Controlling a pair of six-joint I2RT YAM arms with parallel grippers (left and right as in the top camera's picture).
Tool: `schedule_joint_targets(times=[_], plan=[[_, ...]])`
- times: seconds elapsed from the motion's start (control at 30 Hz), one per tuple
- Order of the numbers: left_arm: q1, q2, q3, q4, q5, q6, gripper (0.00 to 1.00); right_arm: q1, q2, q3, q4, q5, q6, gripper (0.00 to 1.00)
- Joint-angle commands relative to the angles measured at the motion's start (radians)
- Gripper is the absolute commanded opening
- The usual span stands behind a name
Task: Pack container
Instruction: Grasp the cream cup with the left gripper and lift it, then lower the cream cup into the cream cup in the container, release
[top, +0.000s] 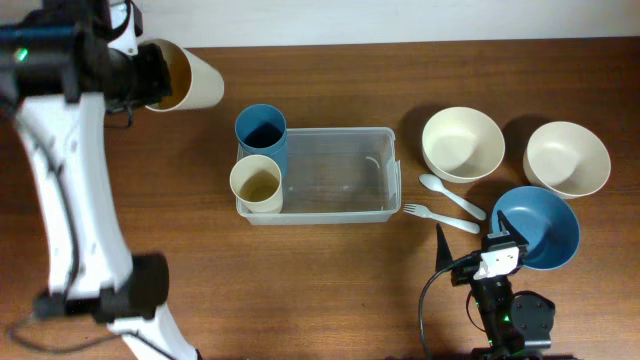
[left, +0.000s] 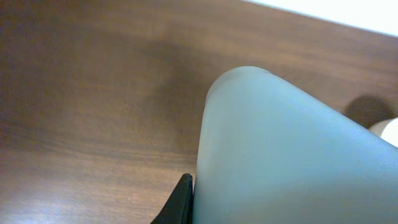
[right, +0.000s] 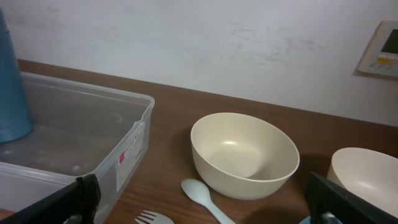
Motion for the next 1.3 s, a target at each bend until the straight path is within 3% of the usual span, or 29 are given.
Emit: schedule_joint_targets(times=[0.0,0.17,0.33,0.63,0.9,1.27], plan=[[-0.031,-0.106,0.015,-0.003,-0.047,0.024,0.01,0.005,-0.010,-0.008,-0.003,0.009,0.001,0.99],[-0.109,-0.229,-0.048,-0.003,-0.047,0.024,0.01,0.005,-0.010,-0.008,-0.003,0.009,0.001,0.99],[-0.190,-0.318,-0.251,-0.003,-0.047,0.024,0.02,0.005,-0.010,-0.008,-0.003,0.009,0.001,0.99],[-0.254,-0.337,-0.574,-0.003,-0.051,0.046,0.02,0.005,-0.011,-0.008,-0.003,0.009,0.001,0.99],[-0.254,-0.337,-0.665,0.020,-0.080,0.053,0.02,0.005,-0.010,-0.008,-0.003,0.009,0.001,0.99],[-0.254,-0.337,-0.756,0.165,-0.087,0.054,0.01,0.005,-0.010,-0.008,-0.003,0.009,0.001,0.99]])
